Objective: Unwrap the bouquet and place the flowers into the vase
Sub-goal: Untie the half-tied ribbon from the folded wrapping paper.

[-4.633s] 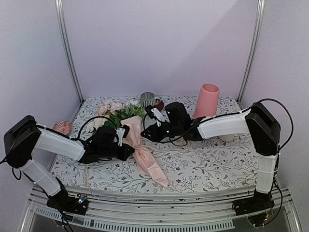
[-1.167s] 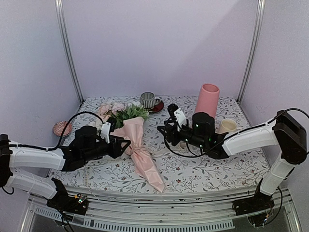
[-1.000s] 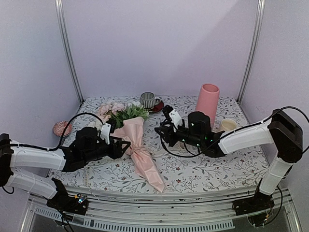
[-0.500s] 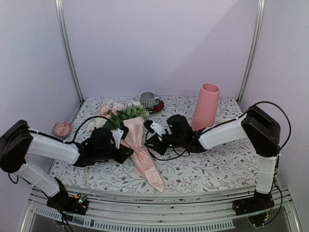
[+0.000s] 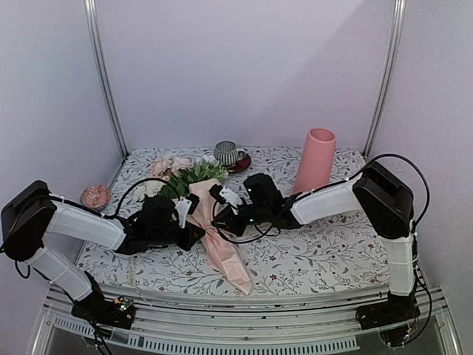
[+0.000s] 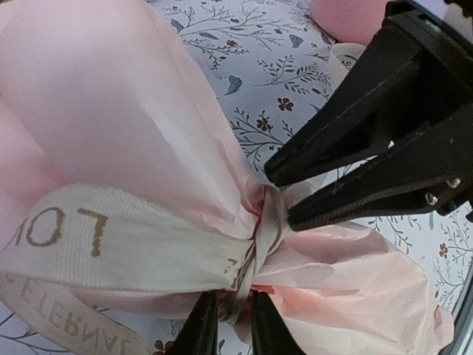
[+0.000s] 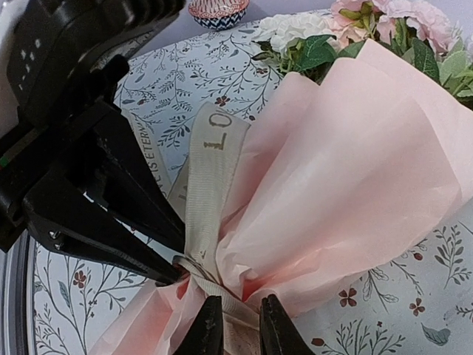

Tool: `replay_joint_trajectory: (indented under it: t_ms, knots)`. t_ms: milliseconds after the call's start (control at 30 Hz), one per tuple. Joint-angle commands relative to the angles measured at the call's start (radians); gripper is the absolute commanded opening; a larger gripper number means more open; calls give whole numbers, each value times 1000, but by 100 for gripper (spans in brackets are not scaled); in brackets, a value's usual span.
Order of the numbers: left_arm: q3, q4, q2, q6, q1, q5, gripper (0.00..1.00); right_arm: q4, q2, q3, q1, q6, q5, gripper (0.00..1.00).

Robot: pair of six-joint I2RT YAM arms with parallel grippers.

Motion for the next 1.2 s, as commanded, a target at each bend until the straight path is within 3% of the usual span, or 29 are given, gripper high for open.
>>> replay_joint_trajectory:
  t_ms: [0, 200, 367, 467, 600, 833, 1167]
  knots:
    - [24, -1, 14, 14, -4, -6, 15, -30, 44, 48, 5, -12, -48, 20]
    - [28, 1, 13, 25, -4, 4, 0, -47, 62, 56, 13, -20, -59, 20]
    - [22, 5, 9, 25, -5, 1, 0, -69, 83, 67, 19, -26, -45, 20]
    - [13, 11, 2, 21, -5, -7, 0, -93, 93, 86, 20, -26, -34, 8]
    - [-6, 16, -15, 11, -5, -25, 0, -53, 55, 46, 20, -14, -4, 4]
    - [-37, 2, -46, -6, -5, -64, 0, 118, -95, -153, 8, 44, 89, 5]
    - [-45, -1, -50, -13, -5, -62, 0, 146, -190, -303, -21, 74, 94, 5]
